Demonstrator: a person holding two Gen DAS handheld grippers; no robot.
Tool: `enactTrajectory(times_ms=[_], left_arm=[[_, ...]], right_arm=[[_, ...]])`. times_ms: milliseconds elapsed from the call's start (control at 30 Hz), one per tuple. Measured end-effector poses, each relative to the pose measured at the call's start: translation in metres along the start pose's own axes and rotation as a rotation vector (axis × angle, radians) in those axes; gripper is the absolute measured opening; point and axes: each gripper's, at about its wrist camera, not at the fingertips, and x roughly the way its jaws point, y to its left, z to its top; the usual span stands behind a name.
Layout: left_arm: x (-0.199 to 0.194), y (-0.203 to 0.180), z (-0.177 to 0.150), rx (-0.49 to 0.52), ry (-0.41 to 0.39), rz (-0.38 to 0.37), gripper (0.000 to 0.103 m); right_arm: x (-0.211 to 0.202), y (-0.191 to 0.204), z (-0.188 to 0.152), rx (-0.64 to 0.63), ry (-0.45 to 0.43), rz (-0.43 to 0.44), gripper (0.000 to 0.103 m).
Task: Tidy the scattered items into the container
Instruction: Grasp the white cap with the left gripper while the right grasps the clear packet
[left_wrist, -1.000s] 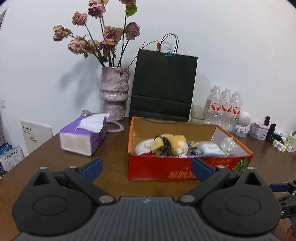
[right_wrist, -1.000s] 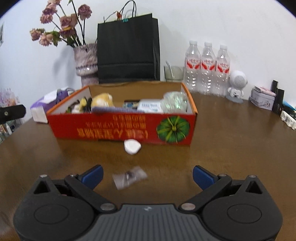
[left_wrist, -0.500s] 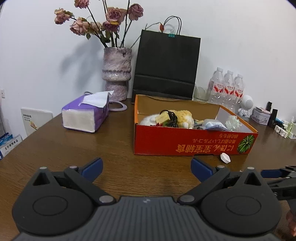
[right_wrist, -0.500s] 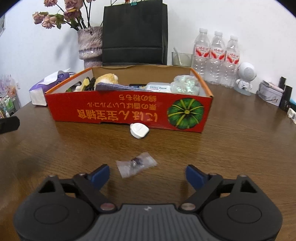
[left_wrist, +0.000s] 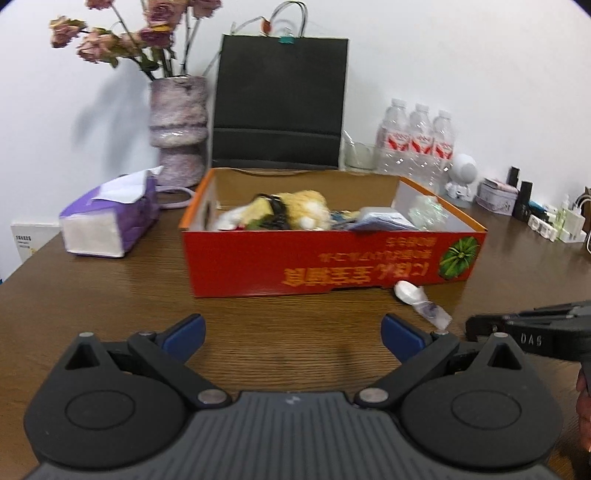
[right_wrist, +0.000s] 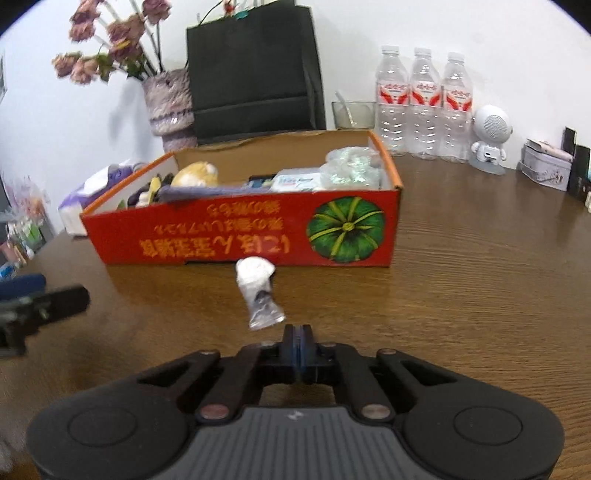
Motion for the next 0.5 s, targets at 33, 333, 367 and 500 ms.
enactTrajectory(times_ms=[33, 333, 367, 500], left_arm=[[0.001, -0.003, 0.001, -0.004, 0.000, -0.001, 0.103], [0.009, -0.015, 0.001, 0.020, 0.013, 0.013, 0.103], [0.011, -0.015, 0.001, 0.020, 0.017, 0.016, 0.103], [0.023, -0.021, 0.004, 0.015, 0.039, 0.012, 0.103]], right_arm=[[-0.001, -0.002, 0.002, 0.006, -0.013, 0.013, 0.025], [0.038, 0.029, 0.019, -0.187, 0.028, 0.008, 0.015], [0.037, 0.030, 0.020, -0.198, 0.038, 0.012, 0.015], [0.028, 0.012, 0.021, -0.145, 0.025, 0.014, 0.011]])
